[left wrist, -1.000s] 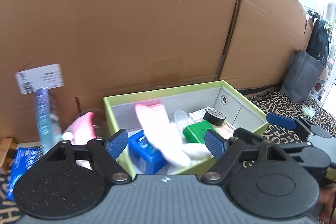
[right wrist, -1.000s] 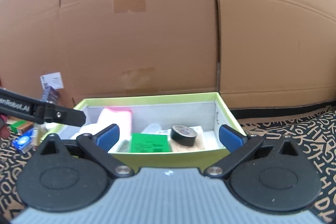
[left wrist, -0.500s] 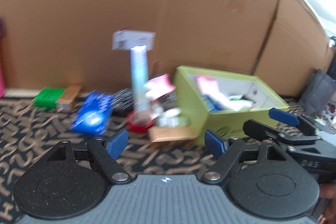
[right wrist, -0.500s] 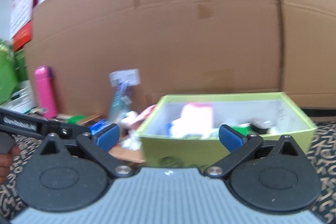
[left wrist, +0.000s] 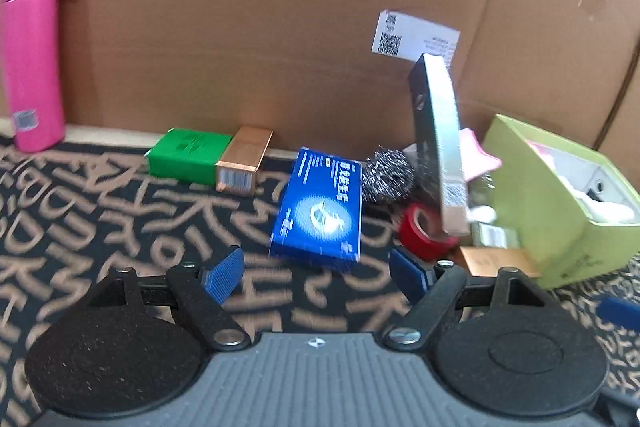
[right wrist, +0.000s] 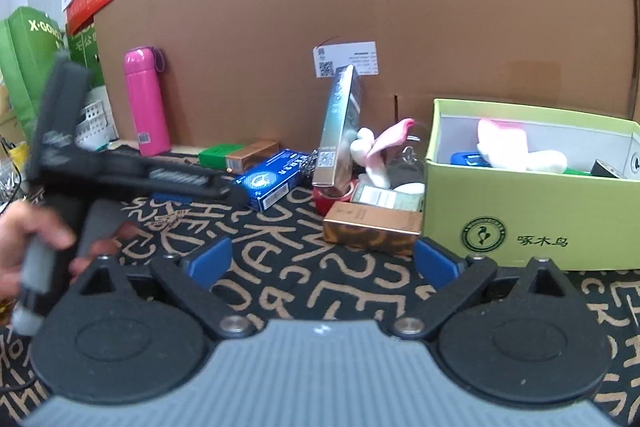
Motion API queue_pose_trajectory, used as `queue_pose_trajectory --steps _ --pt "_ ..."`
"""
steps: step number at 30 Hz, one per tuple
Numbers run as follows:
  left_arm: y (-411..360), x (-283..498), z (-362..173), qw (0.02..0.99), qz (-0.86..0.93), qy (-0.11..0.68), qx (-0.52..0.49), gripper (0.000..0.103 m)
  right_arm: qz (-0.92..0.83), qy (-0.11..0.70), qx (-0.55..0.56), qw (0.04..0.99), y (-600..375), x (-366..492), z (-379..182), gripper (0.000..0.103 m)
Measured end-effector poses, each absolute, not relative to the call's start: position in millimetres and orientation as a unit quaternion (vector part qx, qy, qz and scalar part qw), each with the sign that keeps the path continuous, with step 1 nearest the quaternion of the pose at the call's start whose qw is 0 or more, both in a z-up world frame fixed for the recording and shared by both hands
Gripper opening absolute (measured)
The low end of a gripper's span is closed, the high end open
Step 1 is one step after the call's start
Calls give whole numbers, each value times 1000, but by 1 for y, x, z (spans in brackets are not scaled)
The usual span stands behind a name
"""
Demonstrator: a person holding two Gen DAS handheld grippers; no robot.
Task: Organize objects
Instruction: 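Grasp the blue medicine box with the left tool while the right tool grasps the tall dark box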
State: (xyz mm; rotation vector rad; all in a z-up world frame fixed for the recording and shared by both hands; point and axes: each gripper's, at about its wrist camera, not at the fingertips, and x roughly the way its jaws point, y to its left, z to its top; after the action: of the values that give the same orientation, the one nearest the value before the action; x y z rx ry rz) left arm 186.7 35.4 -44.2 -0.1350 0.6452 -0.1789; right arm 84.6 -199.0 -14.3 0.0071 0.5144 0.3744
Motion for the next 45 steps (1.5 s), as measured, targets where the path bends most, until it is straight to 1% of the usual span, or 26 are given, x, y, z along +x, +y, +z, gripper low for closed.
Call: queue_pose_trajectory --steps 1,3,4,5,6,8,10,13,16,21,23,24,25,28,40,42,44,45 --pt "33 196 -47 942 -88 317 -60 83 182 254 4 950 -197 85 -14 96" --pt "29 212 -53 941 -89 324 -48 82 176 256 -1 951 -195 86 -12 90" --pt "27 218 -56 938 -93 330 -40 69 173 256 -5 951 -193 87 -11 85" --pt "26 222 -58 939 -95 330 -29 60 171 257 -9 951 -191 89 -9 83" --pt "24 220 -58 942 -92 323 -7 60 169 257 -14 951 -189 91 -8 81" --pt "28 213 -57 940 -104 326 1 60 170 259 -25 950 -183 100 -8 71" --pt "33 199 -56 938 -109 329 7 60 170 260 -37 950 -176 114 -9 69" --pt "44 172 -56 939 -105 328 16 60 169 264 -49 948 -162 143 -12 58" --pt "62 151 -57 940 -93 330 2 60 159 269 -66 948 -147 175 -19 57" --pt "78 129 -55 936 -96 337 -19 60 154 290 -66 942 -134 213 -31 43" --pt "77 129 -57 935 -100 339 -21 60 134 291 -71 945 -134 217 -34 28" --pt "76 131 -57 935 -101 340 -23 60 135 291 -61 945 -138 215 -33 27" --pt "75 128 -57 934 -103 341 -24 60 140 289 -48 946 -143 210 -31 23" --pt "67 123 -58 934 -99 343 -30 60 166 281 -47 944 -154 185 -22 22" --pt "58 71 -60 932 -105 346 -18 61 159 258 -186 935 -166 47 -19 22" --pt "57 71 -59 932 -101 348 -15 63 176 248 -196 932 -163 33 -18 24" --pt "56 72 -59 933 -92 348 -10 65 202 250 -176 930 -164 28 -15 32" --pt "56 73 -58 933 -88 348 -9 66 213 253 -159 930 -165 28 -13 33"
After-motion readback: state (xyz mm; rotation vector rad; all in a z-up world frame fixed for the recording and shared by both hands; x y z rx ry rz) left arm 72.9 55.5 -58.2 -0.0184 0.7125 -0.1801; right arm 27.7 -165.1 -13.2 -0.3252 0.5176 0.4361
